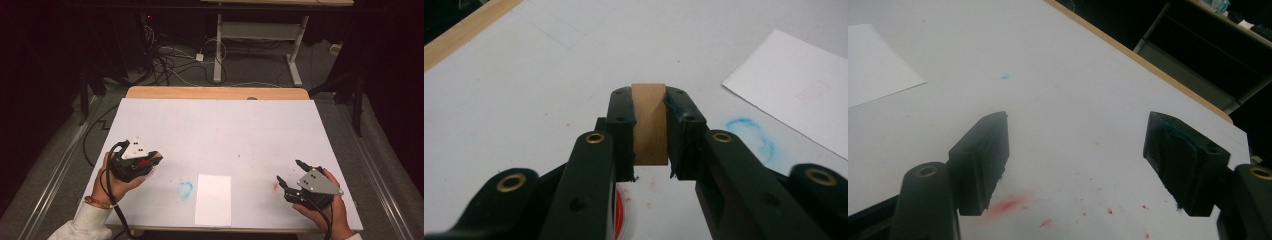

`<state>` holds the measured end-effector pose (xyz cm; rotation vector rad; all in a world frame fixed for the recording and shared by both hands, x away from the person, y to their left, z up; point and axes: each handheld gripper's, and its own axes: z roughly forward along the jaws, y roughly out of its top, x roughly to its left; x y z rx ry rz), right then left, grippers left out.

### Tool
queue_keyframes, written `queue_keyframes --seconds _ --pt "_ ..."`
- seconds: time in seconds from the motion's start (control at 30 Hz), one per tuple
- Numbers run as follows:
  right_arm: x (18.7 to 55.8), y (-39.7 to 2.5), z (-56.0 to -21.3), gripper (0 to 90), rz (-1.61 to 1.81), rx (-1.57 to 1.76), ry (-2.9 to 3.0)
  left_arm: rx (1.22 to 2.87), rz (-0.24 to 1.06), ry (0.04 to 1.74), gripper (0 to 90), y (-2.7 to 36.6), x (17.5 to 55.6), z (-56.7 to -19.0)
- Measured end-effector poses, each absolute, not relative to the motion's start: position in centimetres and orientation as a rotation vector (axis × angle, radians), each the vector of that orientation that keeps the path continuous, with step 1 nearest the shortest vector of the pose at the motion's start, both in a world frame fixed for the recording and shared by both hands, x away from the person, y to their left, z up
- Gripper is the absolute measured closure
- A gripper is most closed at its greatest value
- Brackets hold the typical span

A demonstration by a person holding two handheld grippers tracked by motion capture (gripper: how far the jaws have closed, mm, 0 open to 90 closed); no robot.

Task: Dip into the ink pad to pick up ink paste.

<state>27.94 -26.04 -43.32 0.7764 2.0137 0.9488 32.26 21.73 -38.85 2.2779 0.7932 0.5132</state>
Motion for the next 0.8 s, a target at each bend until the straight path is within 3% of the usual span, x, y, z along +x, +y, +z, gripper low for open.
queue_keyframes --seconds 0.8 --pt "28.0 -25.9 -43.4 26.8 0.952 0.782 2.024 2.410 0.326 0.494 73.5 13.6 31.4 -41.0"
